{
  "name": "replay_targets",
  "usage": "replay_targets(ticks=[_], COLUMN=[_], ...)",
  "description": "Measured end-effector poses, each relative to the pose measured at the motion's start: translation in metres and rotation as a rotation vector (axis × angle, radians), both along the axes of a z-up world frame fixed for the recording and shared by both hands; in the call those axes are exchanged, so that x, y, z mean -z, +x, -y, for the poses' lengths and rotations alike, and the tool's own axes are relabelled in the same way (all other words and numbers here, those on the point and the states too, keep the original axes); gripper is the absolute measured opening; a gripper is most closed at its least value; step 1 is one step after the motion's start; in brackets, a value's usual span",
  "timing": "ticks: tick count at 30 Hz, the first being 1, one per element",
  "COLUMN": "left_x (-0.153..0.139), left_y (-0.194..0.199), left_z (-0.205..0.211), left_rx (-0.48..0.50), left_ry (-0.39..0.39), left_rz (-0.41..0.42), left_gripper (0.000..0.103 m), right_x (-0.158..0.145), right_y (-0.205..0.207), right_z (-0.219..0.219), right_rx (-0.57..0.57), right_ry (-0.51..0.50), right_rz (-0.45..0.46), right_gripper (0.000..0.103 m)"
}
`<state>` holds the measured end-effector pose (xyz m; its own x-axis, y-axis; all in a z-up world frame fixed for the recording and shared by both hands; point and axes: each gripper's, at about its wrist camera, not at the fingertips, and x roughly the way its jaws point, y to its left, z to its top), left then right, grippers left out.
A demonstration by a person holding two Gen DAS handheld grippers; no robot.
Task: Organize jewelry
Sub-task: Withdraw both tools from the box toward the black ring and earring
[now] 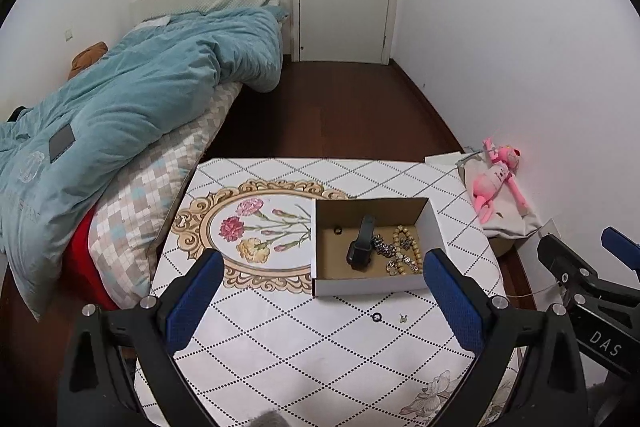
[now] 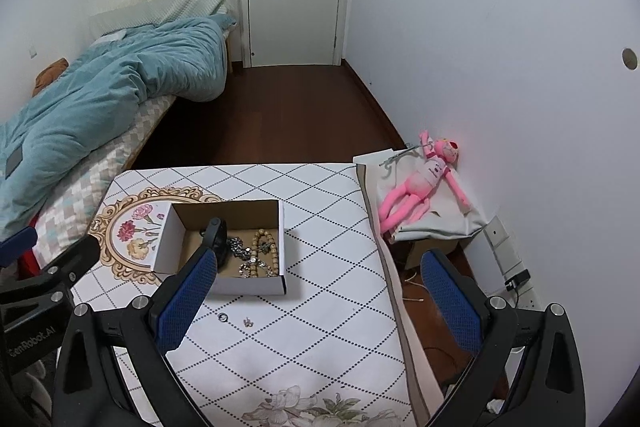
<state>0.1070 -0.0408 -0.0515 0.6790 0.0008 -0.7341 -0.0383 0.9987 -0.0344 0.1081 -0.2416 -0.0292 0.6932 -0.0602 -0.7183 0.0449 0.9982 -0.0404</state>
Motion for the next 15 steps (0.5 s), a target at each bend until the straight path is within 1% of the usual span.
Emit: replay_targets(ticks=[3, 5, 8, 10, 12, 15], left_x=[0.011, 0.023, 0.046, 0.068, 0.092, 0.122], left_y=[0.001, 0.004, 0.008, 0.012, 0.017, 0.020], left_z=[-0.001, -0.001, -0.003, -0.006, -0.010, -0.017], left_rx=[0.001, -0.015, -0.032, -0.043, -0.055, -0.074], left_ry=[-0.008, 0.014, 0.028, 0.043, 0.061, 0.075], left_rz=[-0.035, -0.056, -0.098, -0.148, -0.207, -0.273], left_gripper=[0.102, 0.102, 0.102, 0.102, 0.102, 0.102], right_x=[0.010, 0.024, 0.055, 0.079, 0.104, 0.138], right_y=[0.004, 0.009, 0.016, 0.020, 0.024, 0.030], right_z=[0.001, 0.000, -0.003, -0.007, -0.011, -0.019], right_rx=[-0.006, -0.017, -0.026, -0.033, -0.050, -0.074], right_ry=[0.010, 0.023, 0.028, 0.021, 0.030, 0.042], right_rz=[-0.032, -0.070, -0.142, -0.188, -0.237, -0.296], right_gripper=[0.103, 0.103, 0.103, 0.103, 0.103, 0.103])
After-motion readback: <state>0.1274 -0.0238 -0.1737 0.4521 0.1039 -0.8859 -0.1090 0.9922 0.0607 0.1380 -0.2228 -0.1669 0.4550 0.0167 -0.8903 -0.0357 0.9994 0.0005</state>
